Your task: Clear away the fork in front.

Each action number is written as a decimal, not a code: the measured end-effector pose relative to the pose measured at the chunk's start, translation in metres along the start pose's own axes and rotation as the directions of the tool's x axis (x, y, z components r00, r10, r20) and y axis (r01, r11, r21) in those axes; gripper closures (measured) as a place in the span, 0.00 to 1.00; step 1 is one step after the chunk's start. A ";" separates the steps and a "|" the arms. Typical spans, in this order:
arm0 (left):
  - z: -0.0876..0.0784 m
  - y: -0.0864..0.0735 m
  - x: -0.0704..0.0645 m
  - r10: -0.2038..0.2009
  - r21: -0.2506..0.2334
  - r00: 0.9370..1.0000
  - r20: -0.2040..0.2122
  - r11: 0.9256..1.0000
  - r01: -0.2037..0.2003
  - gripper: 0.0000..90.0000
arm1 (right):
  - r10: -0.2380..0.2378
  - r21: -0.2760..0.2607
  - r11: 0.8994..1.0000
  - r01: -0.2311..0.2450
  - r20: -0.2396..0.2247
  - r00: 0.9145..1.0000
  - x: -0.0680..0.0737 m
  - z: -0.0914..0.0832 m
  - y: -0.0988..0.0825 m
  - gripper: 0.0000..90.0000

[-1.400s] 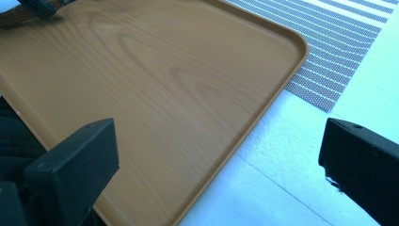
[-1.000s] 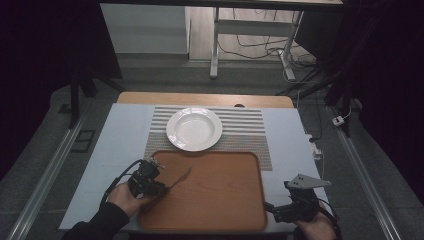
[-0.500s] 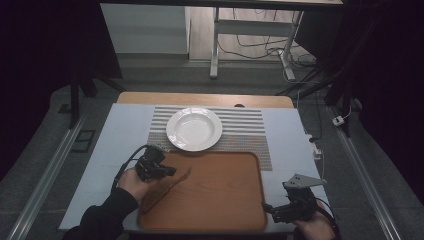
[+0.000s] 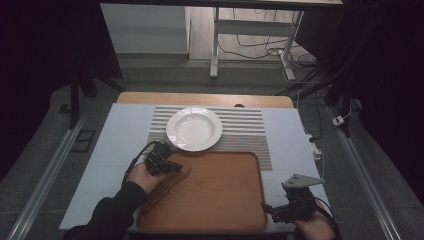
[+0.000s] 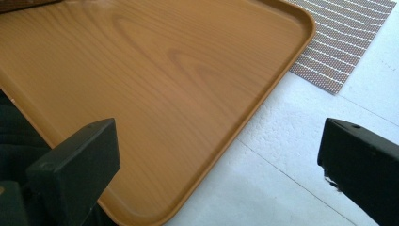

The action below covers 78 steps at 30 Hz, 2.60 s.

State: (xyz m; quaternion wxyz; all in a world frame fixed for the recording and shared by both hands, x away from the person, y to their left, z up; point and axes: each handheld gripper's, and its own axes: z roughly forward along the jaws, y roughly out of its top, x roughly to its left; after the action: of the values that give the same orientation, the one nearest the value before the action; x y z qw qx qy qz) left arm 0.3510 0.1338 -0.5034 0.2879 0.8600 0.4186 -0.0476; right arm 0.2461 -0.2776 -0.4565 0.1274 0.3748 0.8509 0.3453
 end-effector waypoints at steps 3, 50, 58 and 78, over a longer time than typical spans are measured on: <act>0.007 0.002 -0.022 0.071 0.032 0.996 0.052 0.997 -0.073 0.99 | 0.000 0.002 1.000 0.000 0.000 1.000 0.000 0.000 0.000 0.00; 0.010 -0.004 -0.005 0.052 0.063 0.993 -0.111 0.997 -0.045 0.98 | -0.002 0.009 1.000 0.002 -0.007 1.000 0.000 0.000 0.000 0.00; -0.001 -0.010 0.014 -0.011 0.058 0.989 -0.145 0.998 0.020 0.97 | -0.001 0.011 1.000 0.001 -0.006 1.000 0.000 0.000 0.000 0.00; -0.028 -0.018 0.025 -0.056 -0.026 0.991 -0.125 0.998 0.053 0.73 | 0.003 0.012 1.000 -0.003 -0.004 1.000 0.000 0.000 0.000 0.00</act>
State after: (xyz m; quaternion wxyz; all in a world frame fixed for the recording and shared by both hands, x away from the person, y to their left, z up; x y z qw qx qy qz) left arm 0.3492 0.1750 -0.4969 0.2693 0.8462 0.4597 0.0035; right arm 0.2466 -0.2776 -0.4569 0.1231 0.3761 0.8527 0.3411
